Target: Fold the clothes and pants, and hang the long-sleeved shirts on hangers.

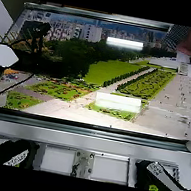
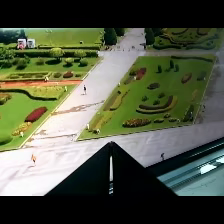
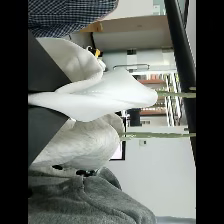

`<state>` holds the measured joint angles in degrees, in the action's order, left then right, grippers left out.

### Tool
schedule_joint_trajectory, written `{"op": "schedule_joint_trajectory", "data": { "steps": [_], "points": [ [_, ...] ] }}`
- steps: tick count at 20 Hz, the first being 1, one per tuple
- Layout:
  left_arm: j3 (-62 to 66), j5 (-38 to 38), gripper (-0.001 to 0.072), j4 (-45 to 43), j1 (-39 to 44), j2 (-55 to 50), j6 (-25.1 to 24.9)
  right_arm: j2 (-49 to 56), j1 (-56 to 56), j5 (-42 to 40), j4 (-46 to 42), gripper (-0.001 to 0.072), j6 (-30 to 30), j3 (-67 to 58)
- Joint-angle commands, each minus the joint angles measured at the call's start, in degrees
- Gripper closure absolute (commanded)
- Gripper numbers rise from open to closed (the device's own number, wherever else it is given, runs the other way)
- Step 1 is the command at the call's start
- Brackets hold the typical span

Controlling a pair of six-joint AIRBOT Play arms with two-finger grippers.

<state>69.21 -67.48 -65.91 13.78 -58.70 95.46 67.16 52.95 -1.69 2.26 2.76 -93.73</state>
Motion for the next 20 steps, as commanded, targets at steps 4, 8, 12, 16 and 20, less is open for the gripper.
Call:
{"op": "schedule_joint_trajectory", "data": {
  "steps": [4, 8, 12, 16, 20],
  "points": [
    [-0.02, 0.00, 0.0690, 0.02, 0.04, -0.04, 0.61, 4.24, 1.14, -0.24, -0.13, 0.0698, 0.22, -5.51],
    [-0.02, 0.00, 0.0690, 0.04, 0.04, -0.04, 1.49, 5.44, 1.14, -0.94, -0.13, 0.0698, 0.22, -5.97],
    [-0.02, 0.09, 0.0690, 0.04, 0.04, -0.07, 2.10, 5.84, 1.14, -0.90, -0.15, 0.0698, 0.17, -5.79],
    [-0.02, 0.04, 0.0690, 0.09, 0.04, -0.07, 2.10, 5.27, 1.14, -0.94, -0.15, 0.0698, -1.51, -4.04],
    [-0.02, 0.04, 0.0690, 0.07, 0.04, -0.04, 2.08, 3.23, 1.14, -3.52, -0.11, 0.0697, -1.49, 1.11]
  ]
}}
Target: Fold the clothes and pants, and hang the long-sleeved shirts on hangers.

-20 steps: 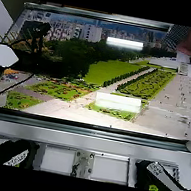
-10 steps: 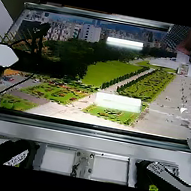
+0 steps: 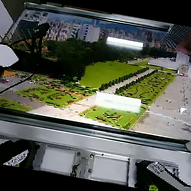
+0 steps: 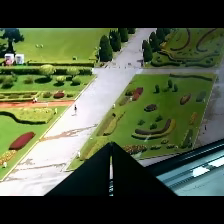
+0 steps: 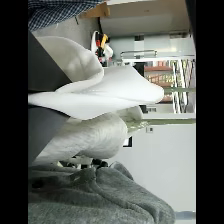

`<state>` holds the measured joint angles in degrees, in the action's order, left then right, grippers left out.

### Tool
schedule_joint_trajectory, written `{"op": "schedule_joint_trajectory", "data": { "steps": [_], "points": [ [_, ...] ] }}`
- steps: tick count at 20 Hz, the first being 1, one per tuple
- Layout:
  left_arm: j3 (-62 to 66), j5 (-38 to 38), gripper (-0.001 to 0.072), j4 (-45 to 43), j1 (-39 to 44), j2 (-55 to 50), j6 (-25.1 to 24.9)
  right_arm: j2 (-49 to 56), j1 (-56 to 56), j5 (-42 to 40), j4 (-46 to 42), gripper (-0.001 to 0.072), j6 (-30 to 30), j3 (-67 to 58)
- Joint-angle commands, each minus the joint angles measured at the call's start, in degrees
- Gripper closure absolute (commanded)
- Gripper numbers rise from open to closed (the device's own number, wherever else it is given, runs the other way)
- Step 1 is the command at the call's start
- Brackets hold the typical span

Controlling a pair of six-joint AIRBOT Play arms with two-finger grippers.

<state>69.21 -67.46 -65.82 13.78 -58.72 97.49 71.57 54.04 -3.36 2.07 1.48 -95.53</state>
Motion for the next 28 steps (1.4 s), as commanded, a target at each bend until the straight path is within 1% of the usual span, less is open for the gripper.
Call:
{"op": "schedule_joint_trajectory", "data": {
  "steps": [1, 6, 9, 11, 13, 14, 17, 19, 21, 22, 23, 24, 25, 26, 28],
  "points": [
    [-0.02, 0.02, 0.0691, -0.04, 0.04, -0.04, 0.04, -1.86, 0.04, -3.15, 0.09, 0.0697, -0.17, 3.93],
    [-0.02, 0.13, 0.0690, -0.11, 0.04, -0.04, 0.02, -6.19, 0.39, -10.23, 0.57, 0.0697, -0.22, 5.84],
    [-0.02, 0.24, 0.0690, -0.11, 0.04, -0.04, 0.00, -10.67, 0.90, -14.27, 0.74, 0.0696, -0.24, 8.13],
    [-0.02, 0.17, 0.0690, -0.11, 0.04, -0.02, 0.00, -14.05, 0.90, -15.58, 0.76, 0.0696, -0.48, 11.23],
    [-0.02, 0.00, 0.0690, -0.09, 0.04, -0.02, -0.02, -17.57, 0.90, -16.04, 3.69, 0.0696, -4.81, 14.99],
    [-0.02, -0.02, 0.0690, -0.09, 0.04, -0.04, -0.13, -19.17, 0.90, -17.07, 5.38, 0.0696, -5.79, 16.74],
    [-0.02, 0.00, 0.0690, -0.11, 0.04, -0.04, -0.76, -23.23, 0.90, -21.86, 9.18, 0.0695, -5.84, 20.96],
    [-0.02, 0.00, 0.0690, -0.11, 0.04, -0.02, -1.20, -24.30, 0.87, -21.38, 9.18, 0.0693, -5.84, 21.77],
    [-0.02, -0.02, 0.0690, -0.11, 0.04, -0.02, -1.29, -24.39, 0.87, -17.75, 9.14, 0.0684, -5.84, 21.77],
    [-0.02, -0.02, 0.0690, -0.09, 0.04, -0.02, -1.29, -24.35, 0.87, -16.11, 9.14, 0.0657, -5.84, 21.77],
    [-0.02, -0.04, 0.0690, -0.11, 0.04, -0.02, -1.27, -24.26, 0.87, -14.10, 9.14, 0.0494, -5.86, 21.77],
    [-0.02, -0.04, 0.0690, -0.09, 0.04, -0.02, -1.29, -24.15, 0.87, -12.68, 9.11, 0.0255, -5.88, 21.77],
    [-0.02, -0.04, 0.0690, -0.09, 0.04, -0.02, -1.27, -24.20, 0.87, -12.04, 9.14, 0.0133, -5.84, 21.77],
    [-0.02, -0.04, 0.0690, -0.11, 0.04, -0.02, -1.29, -24.55, 0.87, -10.80, 9.11, 0.0118, -5.86, 21.77],
    [-0.02, -0.04, 0.0690, -0.11, 0.04, -0.02, -1.29, -26.45, 0.87, -6.27, 9.11, 0.0121, -5.84, 21.75]
  ]
}}
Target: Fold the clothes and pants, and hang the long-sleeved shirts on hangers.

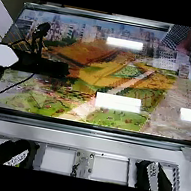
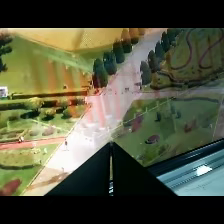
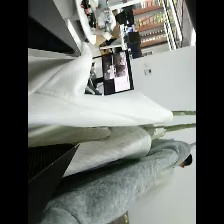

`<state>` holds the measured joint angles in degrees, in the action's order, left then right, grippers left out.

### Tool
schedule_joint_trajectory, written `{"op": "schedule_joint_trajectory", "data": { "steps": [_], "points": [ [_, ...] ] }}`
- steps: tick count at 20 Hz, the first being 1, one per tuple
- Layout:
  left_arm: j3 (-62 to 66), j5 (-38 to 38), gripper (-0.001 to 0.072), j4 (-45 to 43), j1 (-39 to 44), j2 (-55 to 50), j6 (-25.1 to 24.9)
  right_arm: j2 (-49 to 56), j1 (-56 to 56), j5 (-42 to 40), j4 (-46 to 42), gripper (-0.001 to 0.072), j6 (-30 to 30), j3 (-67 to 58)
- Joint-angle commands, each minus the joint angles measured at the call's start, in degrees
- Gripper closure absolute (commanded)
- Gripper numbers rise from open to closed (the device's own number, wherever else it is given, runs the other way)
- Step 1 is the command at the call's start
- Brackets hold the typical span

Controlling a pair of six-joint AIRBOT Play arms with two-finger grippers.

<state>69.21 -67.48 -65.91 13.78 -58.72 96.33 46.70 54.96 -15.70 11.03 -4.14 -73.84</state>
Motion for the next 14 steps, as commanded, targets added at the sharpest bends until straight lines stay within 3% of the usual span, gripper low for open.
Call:
{"op": "schedule_joint_trajectory", "data": {
  "steps": [1, 3, 7, 10, 14],
  "points": [
    [-0.02, -0.04, 0.0690, -0.02, 0.04, -0.02, -0.13, -2.47, -0.04, 9.35, 0.17, 0.0122, -0.20, 0.07],
    [-0.02, -0.02, 0.0690, -0.02, 0.04, -0.02, -0.13, -3.61, -0.07, 20.35, 0.20, 0.0121, -0.20, 0.09],
    [-0.04, -0.02, 0.0690, -0.02, 0.04, -0.02, -0.13, -1.75, -0.28, 54.38, 0.17, 0.0126, 0.61, 0.09],
    [-0.04, 0.00, 0.0690, -0.02, 0.04, -0.04, -0.13, 3.39, -5.42, 73.70, -4.13, 0.0127, 12.41, 0.09],
    [-0.07, 1.75, 0.0690, 0.00, 0.07, 0.07, -0.09, 9.97, -28.57, 79.62, -31.74, 0.0128, 28.52, 0.15]
  ]
}}
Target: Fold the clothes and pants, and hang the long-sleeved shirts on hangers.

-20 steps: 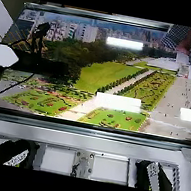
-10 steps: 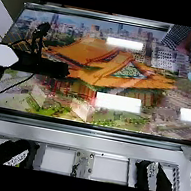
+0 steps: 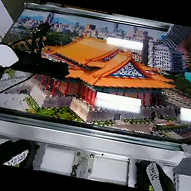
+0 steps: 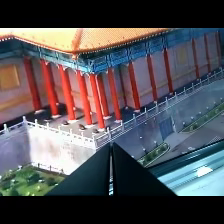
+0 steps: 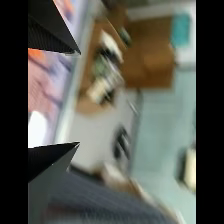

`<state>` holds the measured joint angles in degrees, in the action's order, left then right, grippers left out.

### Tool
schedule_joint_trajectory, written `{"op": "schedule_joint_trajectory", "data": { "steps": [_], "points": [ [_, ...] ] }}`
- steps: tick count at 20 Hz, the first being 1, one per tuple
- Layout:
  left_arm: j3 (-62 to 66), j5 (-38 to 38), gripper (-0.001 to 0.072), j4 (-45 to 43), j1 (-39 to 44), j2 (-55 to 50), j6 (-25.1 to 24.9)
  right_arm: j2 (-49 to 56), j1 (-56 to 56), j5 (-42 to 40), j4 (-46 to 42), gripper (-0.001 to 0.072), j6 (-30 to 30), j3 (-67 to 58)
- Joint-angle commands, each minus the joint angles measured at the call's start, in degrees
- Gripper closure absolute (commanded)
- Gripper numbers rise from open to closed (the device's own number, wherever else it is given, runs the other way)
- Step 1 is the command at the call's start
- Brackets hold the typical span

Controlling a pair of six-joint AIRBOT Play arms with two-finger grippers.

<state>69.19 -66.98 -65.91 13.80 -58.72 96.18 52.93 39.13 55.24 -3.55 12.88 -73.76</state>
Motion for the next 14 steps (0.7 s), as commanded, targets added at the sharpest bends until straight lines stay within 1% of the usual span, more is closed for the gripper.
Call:
{"op": "schedule_joint_trajectory", "data": {
  "steps": [1, 3, 7, 10, 14],
  "points": [
    [-0.04, 1.68, 0.0690, 0.02, 0.04, 0.11, 0.11, 4.87, -18.99, 8.61, -23.34, 0.0128, 14.43, 0.15],
    [-0.04, 1.88, 0.0690, 0.04, 0.04, 0.15, 0.15, 6.82, -30.23, 7.76, -30.95, 0.0127, 18.05, 1.14],
    [-0.02, 2.36, 0.0690, -0.07, 2.58, 0.28, 0.26, 9.79, -45.81, 7.17, -36.41, 0.0127, 23.43, 3.39],
    [-0.02, 2.75, 0.0690, -0.13, 5.97, 0.26, 0.24, 11.08, -50.84, 7.19, -36.50, 0.0127, 23.63, 3.80],
    [-0.02, 2.75, 0.0690, -0.09, 7.85, 0.26, 0.24, 11.19, -52.22, 7.19, -36.37, 0.0128, 23.63, 3.80]
  ]
}}
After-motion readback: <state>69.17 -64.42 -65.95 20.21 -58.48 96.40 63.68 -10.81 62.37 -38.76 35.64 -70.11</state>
